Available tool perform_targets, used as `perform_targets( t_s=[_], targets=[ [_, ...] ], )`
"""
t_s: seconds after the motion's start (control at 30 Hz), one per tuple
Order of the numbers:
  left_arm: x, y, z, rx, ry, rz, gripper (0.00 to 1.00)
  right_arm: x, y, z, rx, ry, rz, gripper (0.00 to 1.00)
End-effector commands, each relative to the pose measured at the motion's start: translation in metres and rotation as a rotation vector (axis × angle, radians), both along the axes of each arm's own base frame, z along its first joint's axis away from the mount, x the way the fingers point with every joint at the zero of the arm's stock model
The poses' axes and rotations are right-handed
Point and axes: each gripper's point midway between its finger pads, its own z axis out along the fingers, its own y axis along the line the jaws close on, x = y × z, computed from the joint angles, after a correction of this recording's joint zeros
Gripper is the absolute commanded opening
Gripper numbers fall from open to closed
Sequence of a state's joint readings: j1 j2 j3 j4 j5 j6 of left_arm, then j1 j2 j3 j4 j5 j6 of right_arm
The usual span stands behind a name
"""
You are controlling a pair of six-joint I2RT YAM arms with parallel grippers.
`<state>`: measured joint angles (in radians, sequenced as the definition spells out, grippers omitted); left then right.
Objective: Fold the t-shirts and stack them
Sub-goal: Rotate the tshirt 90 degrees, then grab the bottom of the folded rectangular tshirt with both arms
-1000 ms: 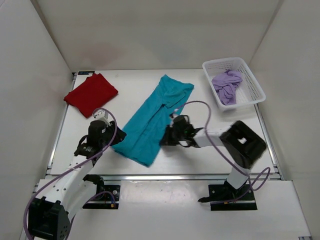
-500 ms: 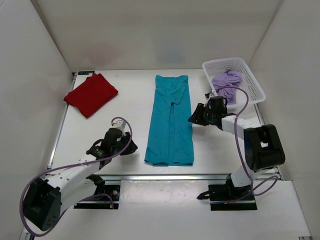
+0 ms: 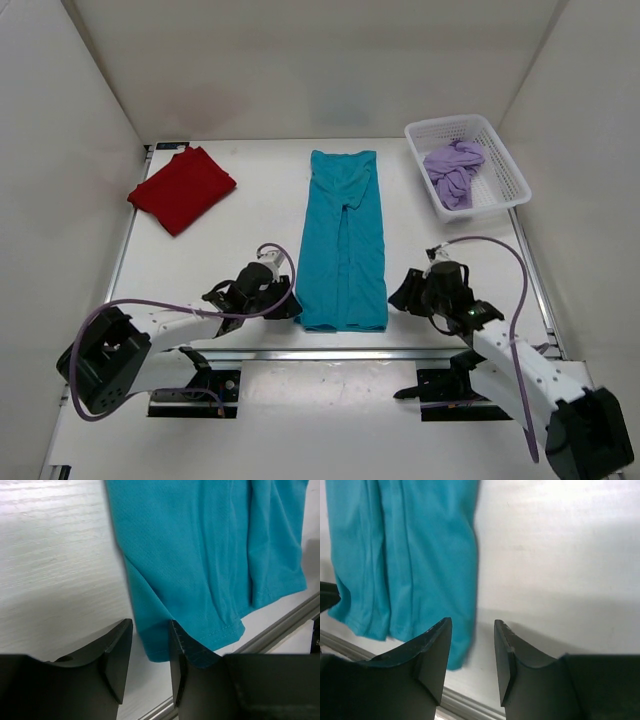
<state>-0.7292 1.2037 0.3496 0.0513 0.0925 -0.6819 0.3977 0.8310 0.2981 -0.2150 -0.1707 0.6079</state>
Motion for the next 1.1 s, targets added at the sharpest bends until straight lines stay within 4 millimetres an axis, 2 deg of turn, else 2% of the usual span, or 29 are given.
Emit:
perform_targets(
  t_s=[0.0, 0.13, 0.17, 0.27, 0.37, 0.4, 0.43, 0.47, 0.53, 0.57, 0.63, 0.7, 0.77, 0.87, 0.9, 0.93, 1.0, 1.03, 1.07],
  targets=[
    [-0.020, -0.002, -0.012, -0.009, 0.056, -0.042, 0.46, -0.034, -0.010, -0.023, 0.019, 0.117, -0.062, 0.38],
    [-0.028, -0.005, -0.010, -0.029, 0.075, -0.066, 0.46, -0.052, 0.005, -0.027, 0.103, 0.147, -0.001, 0.39],
    [-0.031, -0.004, -0.010, -0.037, 0.085, -0.069, 0.49, -0.054, 0.007, -0.027, 0.112, 0.145, 0.006, 0.39],
    [-0.027, -0.001, 0.001, -0.064, 0.068, -0.042, 0.58, -0.052, 0.024, -0.009, 0.157, 0.104, 0.065, 0.46],
    [-0.019, 0.003, 0.015, -0.120, 0.029, 0.001, 0.62, -0.053, 0.028, -0.007, 0.150, 0.107, 0.081, 0.48],
    [-0.014, 0.003, 0.022, -0.132, 0.003, 0.021, 0.63, -0.054, 0.026, -0.011, 0.155, 0.124, 0.071, 0.47],
    [-0.015, 0.000, 0.025, -0.133, -0.005, 0.007, 0.62, -0.056, 0.029, -0.011, 0.170, 0.129, 0.093, 0.41],
    [-0.015, 0.000, 0.025, -0.131, 0.001, 0.002, 0.62, -0.059, 0.027, -0.017, 0.174, 0.150, 0.086, 0.38],
    [-0.020, -0.008, 0.023, -0.125, 0.021, -0.030, 0.61, -0.058, 0.028, -0.016, 0.193, 0.145, 0.083, 0.33],
    [-0.025, -0.012, 0.015, -0.102, 0.046, -0.052, 0.61, -0.058, 0.027, -0.017, 0.190, 0.148, 0.072, 0.30],
    [-0.032, -0.017, 0.003, -0.072, 0.081, -0.081, 0.57, -0.058, 0.028, -0.018, 0.189, 0.149, 0.075, 0.23],
    [-0.038, -0.022, -0.004, -0.063, 0.098, -0.111, 0.44, -0.059, 0.030, -0.016, 0.191, 0.147, 0.091, 0.16],
    [-0.044, -0.017, -0.014, -0.034, 0.118, -0.113, 0.36, -0.059, 0.030, -0.017, 0.179, 0.147, 0.091, 0.06],
    [-0.044, -0.017, -0.011, -0.054, 0.104, -0.096, 0.20, -0.060, 0.033, -0.014, 0.156, 0.137, 0.113, 0.00],
    [-0.047, -0.013, -0.013, -0.040, 0.104, -0.084, 0.16, -0.065, 0.036, -0.014, 0.143, 0.149, 0.135, 0.00],
    [-0.044, -0.016, -0.006, -0.047, 0.079, -0.074, 0.13, -0.068, 0.037, -0.014, 0.134, 0.153, 0.135, 0.00],
    [-0.055, -0.014, -0.003, -0.044, 0.084, -0.084, 0.09, -0.091, 0.045, -0.017, 0.124, 0.201, 0.175, 0.00],
    [-0.063, -0.010, -0.003, -0.037, 0.103, -0.089, 0.07, -0.097, 0.048, -0.017, 0.138, 0.227, 0.159, 0.00],
    [-0.075, -0.008, -0.008, -0.038, 0.133, -0.092, 0.07, -0.111, 0.050, -0.021, 0.129, 0.244, 0.196, 0.01]
  ],
)
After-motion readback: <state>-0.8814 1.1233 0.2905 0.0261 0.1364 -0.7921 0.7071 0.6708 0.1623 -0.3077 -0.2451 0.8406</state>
